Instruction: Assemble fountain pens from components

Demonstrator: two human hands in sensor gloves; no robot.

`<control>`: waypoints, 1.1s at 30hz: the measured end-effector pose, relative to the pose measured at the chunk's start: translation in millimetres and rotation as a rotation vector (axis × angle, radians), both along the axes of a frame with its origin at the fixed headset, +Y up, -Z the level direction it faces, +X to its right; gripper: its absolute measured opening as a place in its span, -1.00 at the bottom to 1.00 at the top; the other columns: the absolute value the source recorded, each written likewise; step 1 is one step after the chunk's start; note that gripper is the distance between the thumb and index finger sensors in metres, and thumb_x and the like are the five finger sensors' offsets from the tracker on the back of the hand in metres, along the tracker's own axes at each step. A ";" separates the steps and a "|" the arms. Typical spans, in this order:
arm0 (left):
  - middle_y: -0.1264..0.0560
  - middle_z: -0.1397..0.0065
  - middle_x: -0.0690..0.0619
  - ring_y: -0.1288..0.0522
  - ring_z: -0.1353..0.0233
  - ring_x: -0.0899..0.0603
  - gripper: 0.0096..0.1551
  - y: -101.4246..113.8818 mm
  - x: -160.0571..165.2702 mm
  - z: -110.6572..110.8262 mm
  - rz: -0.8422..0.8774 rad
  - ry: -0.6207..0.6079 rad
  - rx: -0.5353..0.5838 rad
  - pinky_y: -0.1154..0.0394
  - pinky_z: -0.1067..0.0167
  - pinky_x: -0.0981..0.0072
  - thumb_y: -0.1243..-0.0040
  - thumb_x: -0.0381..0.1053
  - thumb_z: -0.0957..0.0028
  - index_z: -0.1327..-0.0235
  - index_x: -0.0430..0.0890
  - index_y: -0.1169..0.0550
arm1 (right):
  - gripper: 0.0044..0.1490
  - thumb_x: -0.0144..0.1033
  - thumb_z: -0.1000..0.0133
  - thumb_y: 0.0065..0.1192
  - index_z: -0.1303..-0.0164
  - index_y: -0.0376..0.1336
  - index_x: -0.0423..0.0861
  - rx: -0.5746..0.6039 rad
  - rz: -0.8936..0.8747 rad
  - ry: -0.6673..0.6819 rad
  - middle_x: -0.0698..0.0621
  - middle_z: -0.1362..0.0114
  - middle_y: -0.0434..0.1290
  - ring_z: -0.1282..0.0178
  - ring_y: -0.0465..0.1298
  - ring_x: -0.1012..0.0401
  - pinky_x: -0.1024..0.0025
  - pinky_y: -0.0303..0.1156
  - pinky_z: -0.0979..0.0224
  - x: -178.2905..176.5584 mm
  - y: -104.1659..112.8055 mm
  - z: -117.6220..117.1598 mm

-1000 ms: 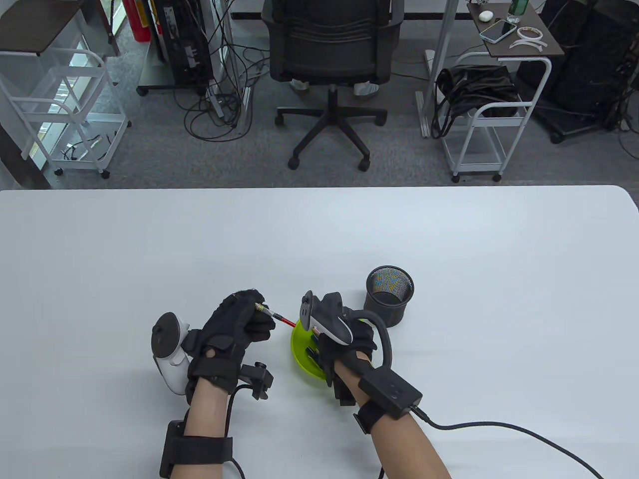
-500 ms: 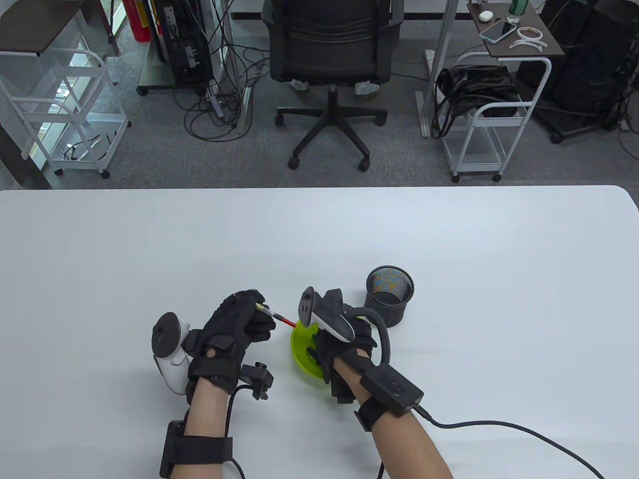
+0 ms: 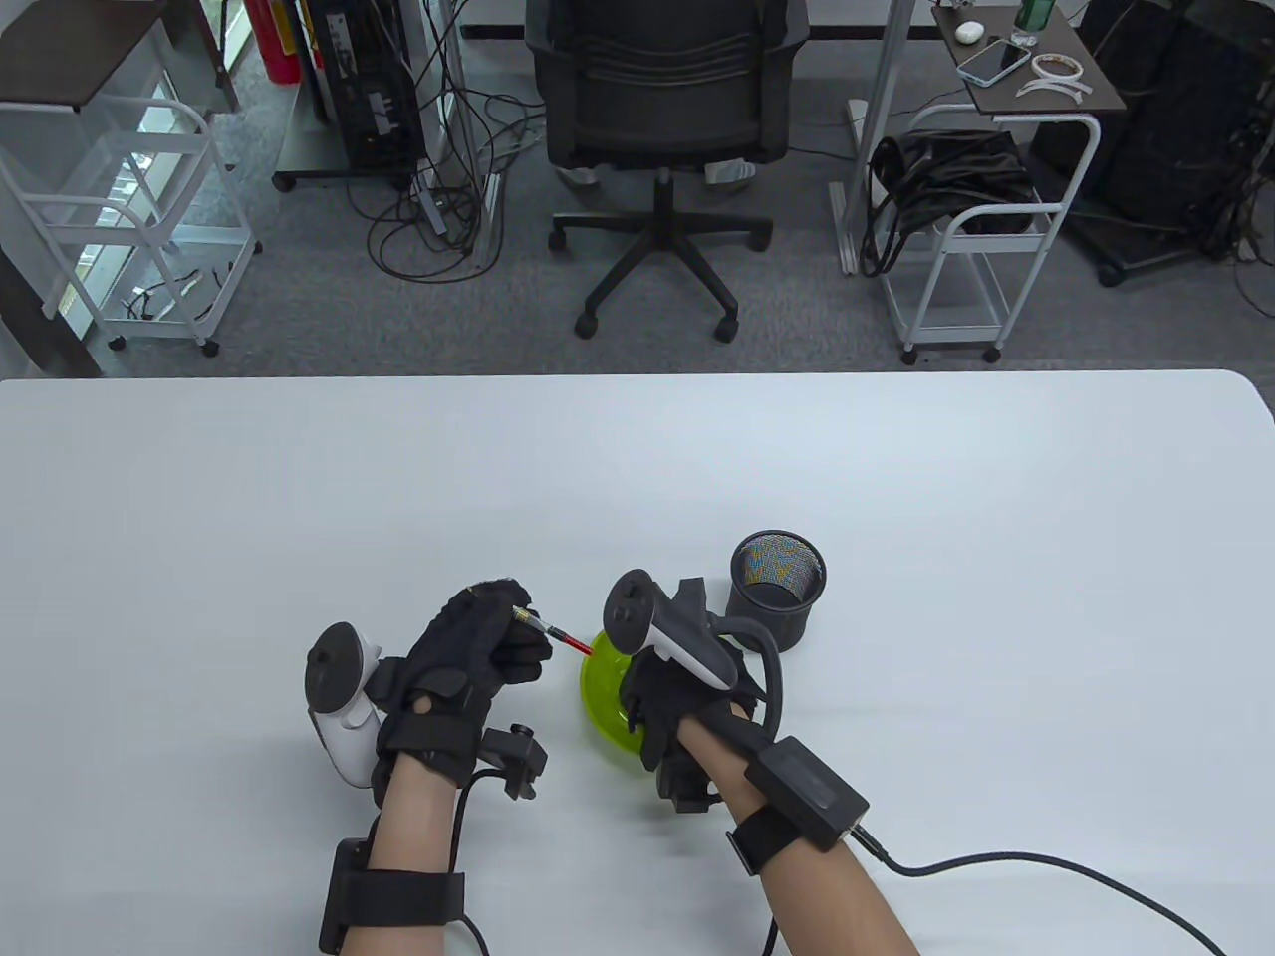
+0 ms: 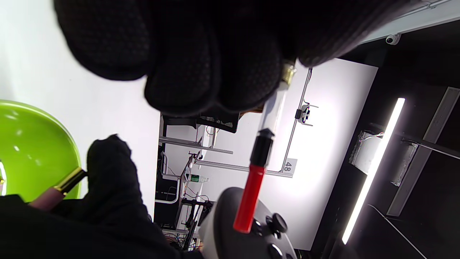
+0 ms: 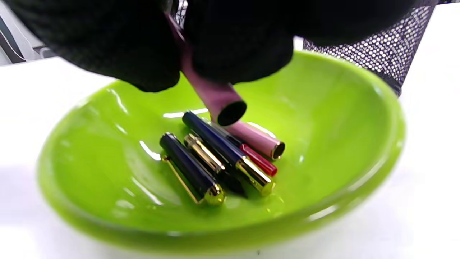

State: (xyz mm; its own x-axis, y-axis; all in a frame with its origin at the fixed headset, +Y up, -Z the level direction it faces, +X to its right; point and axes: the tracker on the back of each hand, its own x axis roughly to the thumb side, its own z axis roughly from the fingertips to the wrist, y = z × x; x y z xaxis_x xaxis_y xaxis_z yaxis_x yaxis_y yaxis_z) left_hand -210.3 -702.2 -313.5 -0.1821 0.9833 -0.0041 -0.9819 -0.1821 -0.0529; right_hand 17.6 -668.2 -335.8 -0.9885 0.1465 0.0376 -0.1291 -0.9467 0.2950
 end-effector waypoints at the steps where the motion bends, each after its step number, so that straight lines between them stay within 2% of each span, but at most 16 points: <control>1: -0.62 -0.10 0.01 -0.61 -0.09 -0.14 -0.51 0.2 0.7 0.2 0.001 -0.002 0.001 -0.53 -0.05 -0.06 -0.12 0.15 -0.19 -0.24 -0.10 -0.49 | 0.06 -0.14 0.02 0.48 -0.60 -0.08 0.20 0.020 -0.009 0.003 0.08 -0.14 0.53 0.38 0.61 0.19 0.28 0.60 0.34 2.9 3.5 3.0; 5: -0.62 -0.10 0.01 -0.61 -0.09 -0.14 -0.51 1.0 1.0 0.2 -0.002 -0.005 0.007 -0.53 -0.05 -0.06 -0.11 0.15 -0.19 -0.23 -0.10 -0.49 | 0.06 -0.16 0.01 0.48 -0.60 -0.08 0.21 0.082 -0.109 -0.005 0.03 -0.14 0.53 0.39 0.63 0.20 0.27 0.61 0.35 19.5 12.5 12.5; 10: -0.62 -0.10 0.01 -0.61 -0.09 -0.14 -0.51 0.2 0.9 0.3 -0.010 -0.002 0.002 -0.53 -0.05 -0.06 -0.11 0.15 -0.19 -0.23 -0.10 -0.49 | -0.12 -0.17 0.01 0.51 -0.52 0.15 0.09 0.143 -0.329 -0.024 -0.01 -0.11 0.57 0.36 0.64 0.19 0.28 0.60 0.41 48.1 19.0 25.1; 13: -0.62 -0.10 0.00 -0.61 -0.08 -0.14 -0.51 -0.7 -1.0 0.3 -0.015 0.008 -0.004 -0.53 -0.05 -0.06 -0.12 0.15 -0.19 -0.23 -0.10 -0.49 | -0.14 -0.17 0.01 0.52 -0.49 0.18 0.01 0.176 -0.445 -0.041 -0.02 -0.09 0.59 0.38 0.65 0.18 0.29 0.59 0.45 62.6 17.5 31.2; 16: -0.62 -0.10 0.00 -0.61 -0.08 -0.15 -0.51 -2.0 -2.8 0.1 -0.022 0.015 -0.010 -0.53 -0.05 -0.06 -0.12 0.15 -0.19 -0.23 -0.10 -0.49 | -0.20 -0.18 -0.01 0.48 -0.48 0.21 0.04 0.191 -0.543 -0.054 -0.03 -0.11 0.59 0.37 0.65 0.17 0.29 0.59 0.45 73.9 15.7 33.0; 19: -0.62 -0.10 0.00 -0.61 -0.08 -0.15 -0.51 -4.3 -1.2 -0.6 -0.039 0.007 -0.021 -0.52 -0.05 -0.07 -0.12 0.15 -0.19 -0.23 -0.11 -0.49 | -0.24 -0.20 -0.01 0.46 -0.45 0.24 -0.01 0.180 -0.642 -0.069 -0.05 -0.12 0.61 0.38 0.67 0.15 0.28 0.59 0.47 82.2 10.2 35.2; 23: -0.62 -0.10 0.01 -0.61 -0.09 -0.14 -0.51 -6.4 1.0 -0.8 -0.070 -0.003 -0.019 -0.52 -0.06 -0.06 -0.11 0.16 -0.19 -0.23 -0.10 -0.49 | -0.31 -0.19 -0.01 0.43 -0.37 0.30 -0.05 0.170 -0.628 -0.068 -0.04 -0.13 0.64 0.40 0.69 0.14 0.28 0.60 0.49 89.0 4.2 37.0; 28: -0.62 -0.10 0.01 -0.62 -0.08 -0.14 -0.51 -5.2 -1.1 0.1 -0.104 0.017 0.004 -0.53 -0.05 -0.06 -0.11 0.16 -0.18 -0.23 -0.09 -0.49 | -0.40 -0.21 -0.03 0.36 -0.26 0.37 -0.15 0.171 -0.650 -0.065 -0.13 -0.10 0.65 0.44 0.71 0.14 0.27 0.61 0.52 90.3 2.8 36.0; 30: -0.62 -0.10 0.02 -0.62 -0.08 -0.14 -0.51 -5.4 -1.9 -0.2 -0.109 0.020 0.003 -0.53 -0.05 -0.06 -0.11 0.17 -0.18 -0.23 -0.09 -0.49 | -0.44 -0.20 -0.02 0.37 -0.20 0.42 -0.14 0.197 -0.671 -0.061 -0.13 0.00 0.69 0.46 0.71 0.16 0.27 0.61 0.53 91.4 3.9 36.5; 33: -0.62 -0.09 0.01 -0.62 -0.08 -0.14 -0.51 -6.0 -2.9 0.0 -0.109 0.028 -0.002 -0.53 -0.05 -0.06 -0.11 0.16 -0.18 -0.23 -0.10 -0.49 | -0.47 -0.19 0.00 0.39 -0.16 0.45 -0.09 0.215 -0.707 -0.061 -0.12 0.02 0.69 0.45 0.70 0.18 0.29 0.61 0.52 93.7 6.5 36.5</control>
State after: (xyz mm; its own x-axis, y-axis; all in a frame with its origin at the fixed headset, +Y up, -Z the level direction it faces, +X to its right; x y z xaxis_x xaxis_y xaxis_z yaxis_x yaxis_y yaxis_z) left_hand -213.2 -708.2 -313.5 -0.0741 0.9972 -0.0029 -0.9969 -0.0742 -0.0248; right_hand 111.3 -661.7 -299.3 -0.6620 0.7446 0.0853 -0.7397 -0.6675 0.0855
